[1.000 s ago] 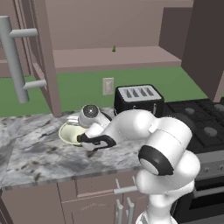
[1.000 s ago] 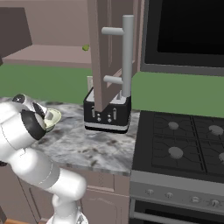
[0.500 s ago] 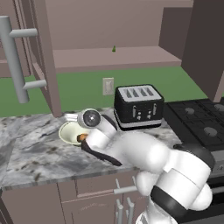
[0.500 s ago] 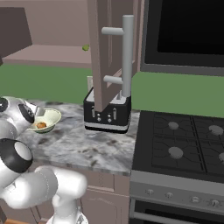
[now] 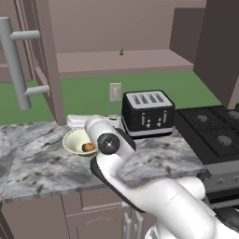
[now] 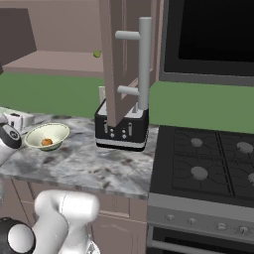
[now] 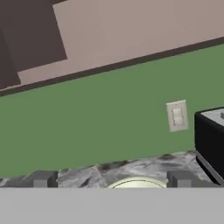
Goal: Open the cabinet. Pick the kiwi and tangerine from the cabinet and place them into the bowl. Then close the cabinet.
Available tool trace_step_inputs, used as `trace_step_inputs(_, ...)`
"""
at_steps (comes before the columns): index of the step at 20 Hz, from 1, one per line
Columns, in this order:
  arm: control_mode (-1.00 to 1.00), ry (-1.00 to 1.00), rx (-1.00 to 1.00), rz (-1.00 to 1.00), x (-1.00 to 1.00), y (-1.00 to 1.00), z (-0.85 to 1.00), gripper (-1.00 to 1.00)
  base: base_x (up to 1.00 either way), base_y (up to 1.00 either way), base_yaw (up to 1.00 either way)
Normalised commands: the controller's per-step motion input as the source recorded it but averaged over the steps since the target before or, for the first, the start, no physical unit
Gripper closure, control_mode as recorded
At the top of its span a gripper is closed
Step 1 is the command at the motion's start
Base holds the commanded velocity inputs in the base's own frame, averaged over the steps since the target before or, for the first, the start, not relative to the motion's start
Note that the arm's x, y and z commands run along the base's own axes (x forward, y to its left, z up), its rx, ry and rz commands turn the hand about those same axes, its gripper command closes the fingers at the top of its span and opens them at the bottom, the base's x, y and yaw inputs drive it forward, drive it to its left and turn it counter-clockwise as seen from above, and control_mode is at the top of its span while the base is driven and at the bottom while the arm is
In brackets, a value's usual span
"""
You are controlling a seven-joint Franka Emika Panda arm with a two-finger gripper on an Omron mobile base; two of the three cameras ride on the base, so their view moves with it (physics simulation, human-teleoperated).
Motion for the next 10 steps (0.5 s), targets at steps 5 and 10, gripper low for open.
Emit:
trace_step_inputs(5, -1.00, -0.19, -0.02, 0.08, -1.00, 0.00, 0.87, -1.00, 0.00, 0.00, 0.00)
trace_step_inputs(10, -1.00, -0.06, -0.01, 0.03, -1.00, 0.00, 0.73, -1.00, 0.00, 0.00, 0.00)
